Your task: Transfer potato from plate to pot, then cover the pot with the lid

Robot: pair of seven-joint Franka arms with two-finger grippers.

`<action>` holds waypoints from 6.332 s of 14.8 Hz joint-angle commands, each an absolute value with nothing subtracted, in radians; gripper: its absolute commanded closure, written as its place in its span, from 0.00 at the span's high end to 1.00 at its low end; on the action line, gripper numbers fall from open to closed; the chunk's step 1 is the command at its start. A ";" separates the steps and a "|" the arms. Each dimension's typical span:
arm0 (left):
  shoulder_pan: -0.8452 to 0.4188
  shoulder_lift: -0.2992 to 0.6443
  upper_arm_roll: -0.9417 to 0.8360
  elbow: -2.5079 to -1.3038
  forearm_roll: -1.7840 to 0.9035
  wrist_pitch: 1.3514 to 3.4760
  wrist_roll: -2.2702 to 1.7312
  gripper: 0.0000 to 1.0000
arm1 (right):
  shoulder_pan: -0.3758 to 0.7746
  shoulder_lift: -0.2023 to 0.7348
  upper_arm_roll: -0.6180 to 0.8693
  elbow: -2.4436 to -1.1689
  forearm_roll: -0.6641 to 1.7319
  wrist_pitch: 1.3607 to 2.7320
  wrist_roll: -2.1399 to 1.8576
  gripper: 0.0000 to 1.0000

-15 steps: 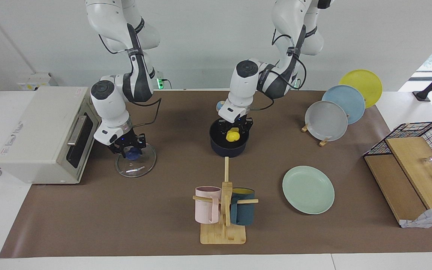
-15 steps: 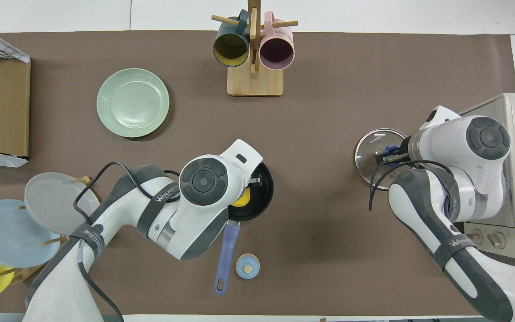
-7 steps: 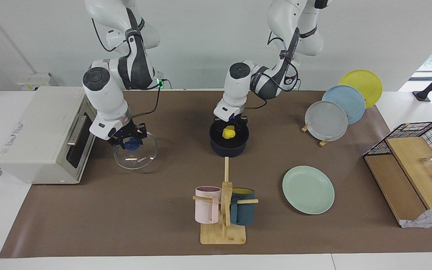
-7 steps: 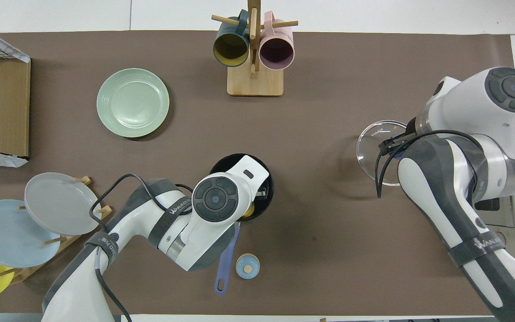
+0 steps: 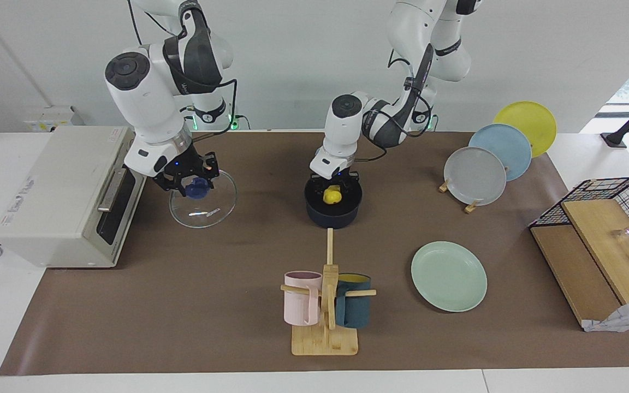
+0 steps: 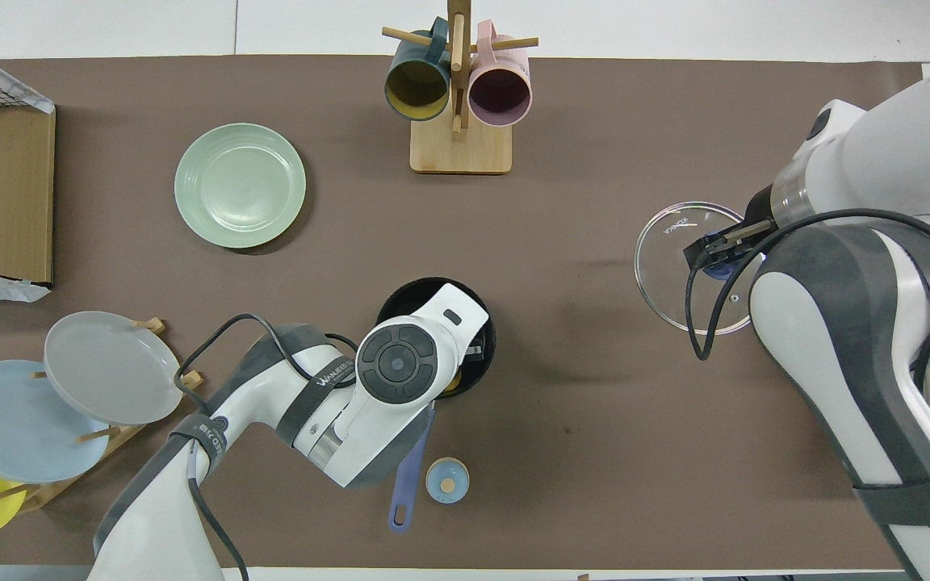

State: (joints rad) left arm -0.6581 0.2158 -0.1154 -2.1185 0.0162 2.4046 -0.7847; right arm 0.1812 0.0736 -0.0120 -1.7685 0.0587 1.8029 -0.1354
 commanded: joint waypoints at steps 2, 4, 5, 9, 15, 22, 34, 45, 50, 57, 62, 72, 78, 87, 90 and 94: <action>-0.681 0.219 -0.103 -2.149 0.025 2.424 -0.784 0.54 | 0.209 0.077 -0.003 -1.772 0.066 1.818 -0.087 0.00; -0.680 0.216 -0.097 -2.134 0.025 2.407 -0.767 1.00 | 0.209 0.077 -0.003 -1.770 0.064 1.816 -0.087 0.00; -0.667 0.204 -0.095 -2.123 0.025 2.384 -0.758 1.00 | 0.209 0.075 -0.003 -1.772 0.064 1.818 -0.087 0.00; -0.559 0.155 -0.101 -1.878 0.012 2.009 -0.675 1.00 | 0.230 0.075 -0.003 -1.772 0.061 1.822 -0.083 0.00; -0.271 -0.015 -0.092 -1.734 -0.037 1.746 -0.384 1.00 | 0.404 0.100 -0.002 -1.735 0.055 1.839 0.186 0.00; -0.049 -0.060 -0.094 -1.701 -0.026 1.663 -0.129 1.00 | 0.672 0.253 -0.002 -1.638 -0.028 1.939 0.563 0.00; -0.048 -0.028 -0.090 -1.614 -0.015 1.582 -0.127 1.00 | 0.735 0.308 -0.002 -1.663 -0.038 1.994 0.649 0.00; -0.043 -0.026 -0.097 -1.603 -0.018 1.569 -0.129 1.00 | 0.762 0.314 -0.002 -1.704 -0.084 2.051 0.657 0.00; -0.040 -0.028 -0.097 -1.608 -0.018 1.577 -0.129 1.00 | 0.764 0.313 -0.002 -1.715 -0.118 2.066 0.657 0.00; -0.046 -0.028 -0.097 -1.608 -0.017 1.580 -0.129 1.00 | 0.755 0.302 -0.002 -1.763 -0.114 2.109 0.652 0.99; -0.048 -0.028 -0.097 -1.608 -0.018 1.580 -0.130 1.00 | 0.753 0.302 -0.002 -1.747 -0.117 2.080 0.652 1.00; -0.049 -0.028 -0.098 -1.608 -0.018 1.571 -0.133 1.00 | 0.577 0.169 -0.012 -1.531 -0.101 1.732 0.507 1.00; -0.049 -0.028 -0.100 -1.606 -0.018 1.566 -0.133 1.00 | 0.176 0.028 -0.012 -1.581 -0.098 1.583 -0.071 1.00; -0.049 -0.029 -0.101 -1.605 -0.018 1.563 -0.132 1.00 | 0.086 -0.060 -0.018 -1.723 -0.098 1.649 -0.135 1.00; -0.049 -0.029 -0.101 -1.605 -0.018 1.562 -0.132 1.00 | 0.071 -0.051 -0.020 -1.713 -0.100 1.634 -0.133 1.00; -0.049 -0.029 -0.101 -1.603 -0.018 1.563 -0.130 1.00 | 0.029 -0.049 -0.020 -1.712 -0.095 1.637 -0.135 1.00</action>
